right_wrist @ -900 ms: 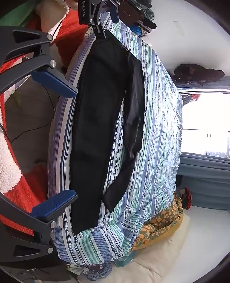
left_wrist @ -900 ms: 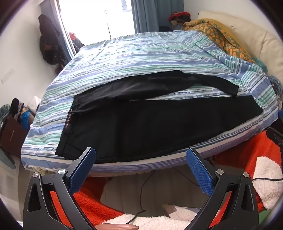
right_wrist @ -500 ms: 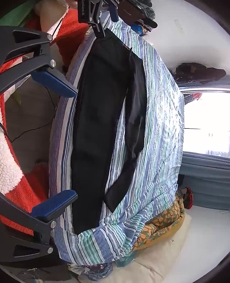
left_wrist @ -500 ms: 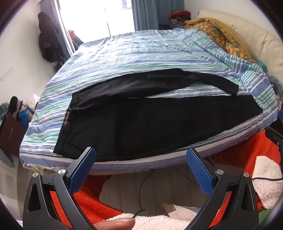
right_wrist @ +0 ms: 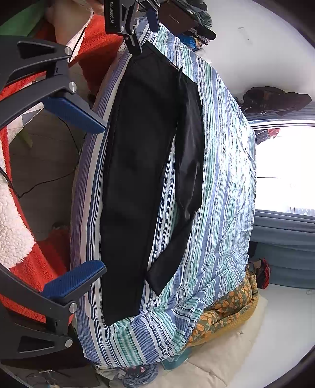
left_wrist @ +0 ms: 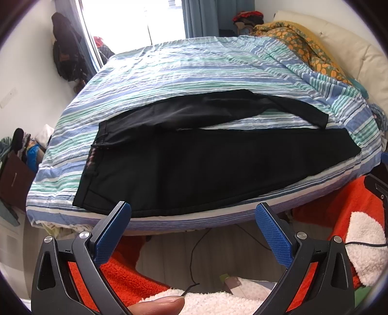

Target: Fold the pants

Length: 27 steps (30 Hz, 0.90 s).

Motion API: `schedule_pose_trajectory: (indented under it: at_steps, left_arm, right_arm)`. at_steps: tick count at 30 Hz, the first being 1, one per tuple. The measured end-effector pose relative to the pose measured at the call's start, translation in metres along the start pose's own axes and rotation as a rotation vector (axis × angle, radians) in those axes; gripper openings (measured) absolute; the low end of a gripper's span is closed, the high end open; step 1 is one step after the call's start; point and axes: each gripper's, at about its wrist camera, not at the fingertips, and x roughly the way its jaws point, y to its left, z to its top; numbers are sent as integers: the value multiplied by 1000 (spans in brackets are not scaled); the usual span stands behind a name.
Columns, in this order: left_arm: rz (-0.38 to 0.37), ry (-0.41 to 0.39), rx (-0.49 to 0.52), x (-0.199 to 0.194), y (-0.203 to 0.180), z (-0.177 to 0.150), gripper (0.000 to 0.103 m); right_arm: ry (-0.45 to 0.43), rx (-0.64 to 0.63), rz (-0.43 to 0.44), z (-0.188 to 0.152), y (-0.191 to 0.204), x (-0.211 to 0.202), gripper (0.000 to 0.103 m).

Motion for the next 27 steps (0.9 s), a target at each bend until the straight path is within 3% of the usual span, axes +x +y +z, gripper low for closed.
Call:
schedule_pose_trajectory:
  at_steps: [19,27]
  left_arm:
    - [-19,16,-11,4,7,-3,103]
    - [-28,22,17,4,-1,-3,103]
  right_arm:
    - [46,18,2,-3,-1,7,103]
    - [40,-16,-42,-1,8,4,103]
